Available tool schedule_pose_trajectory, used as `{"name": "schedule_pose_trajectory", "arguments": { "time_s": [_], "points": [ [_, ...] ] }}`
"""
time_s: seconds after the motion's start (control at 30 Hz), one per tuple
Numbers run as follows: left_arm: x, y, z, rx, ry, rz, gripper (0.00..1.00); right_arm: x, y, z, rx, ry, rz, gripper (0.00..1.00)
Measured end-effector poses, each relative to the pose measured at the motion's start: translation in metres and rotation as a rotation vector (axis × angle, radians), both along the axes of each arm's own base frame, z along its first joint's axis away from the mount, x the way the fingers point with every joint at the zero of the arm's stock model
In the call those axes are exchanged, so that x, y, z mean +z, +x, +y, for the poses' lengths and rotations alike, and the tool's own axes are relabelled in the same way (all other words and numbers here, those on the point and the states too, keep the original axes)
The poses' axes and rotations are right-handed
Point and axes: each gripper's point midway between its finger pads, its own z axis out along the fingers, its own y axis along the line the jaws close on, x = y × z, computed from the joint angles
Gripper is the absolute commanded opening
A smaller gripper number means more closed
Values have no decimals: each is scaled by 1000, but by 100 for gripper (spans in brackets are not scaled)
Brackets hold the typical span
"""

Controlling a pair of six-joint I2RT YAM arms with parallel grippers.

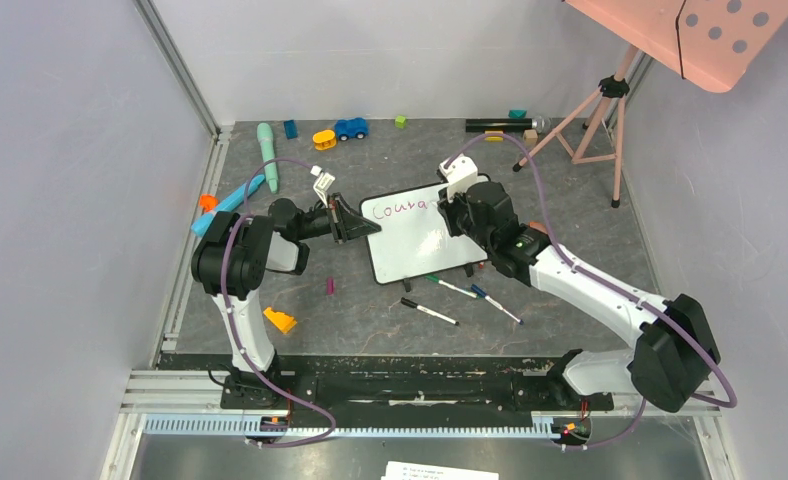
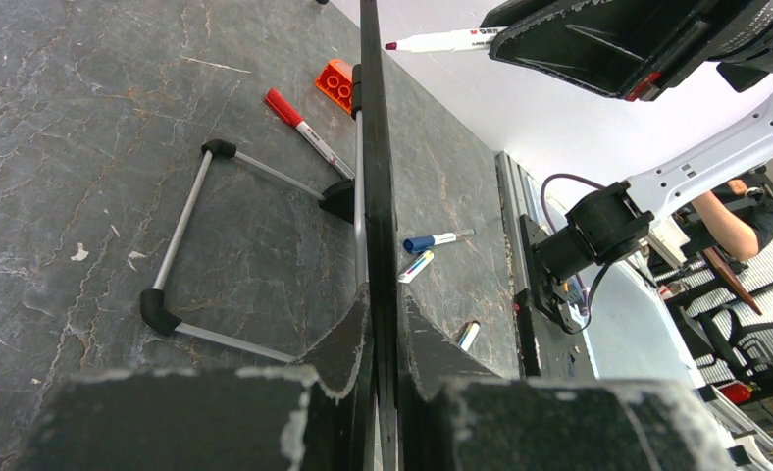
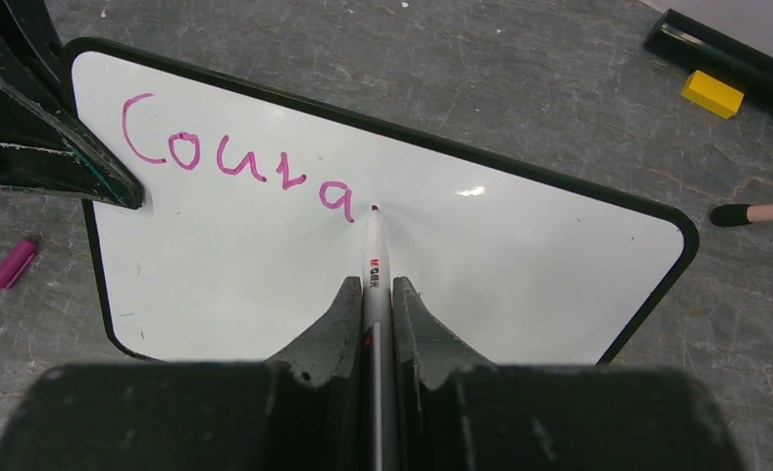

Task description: Write a sentence on the whiteboard

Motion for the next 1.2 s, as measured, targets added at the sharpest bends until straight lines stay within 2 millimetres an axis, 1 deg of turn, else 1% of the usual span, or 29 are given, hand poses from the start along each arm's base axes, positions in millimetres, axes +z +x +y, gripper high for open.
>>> {"name": "schedule_pose_trajectory", "arguments": {
  "time_s": [0.4, 0.63, 1.2],
  "points": [
    [0, 0, 0, 0, 0, 0, 2, 2, 6, -3, -25, -7, -3, 0],
    [0, 0, 0, 0, 0, 0, 2, -3, 7, -2, -27, -16, 7, 0],
    [0, 1, 0, 3, -2, 12, 2, -2, 11, 1, -26, -15, 7, 0]
  ]
}}
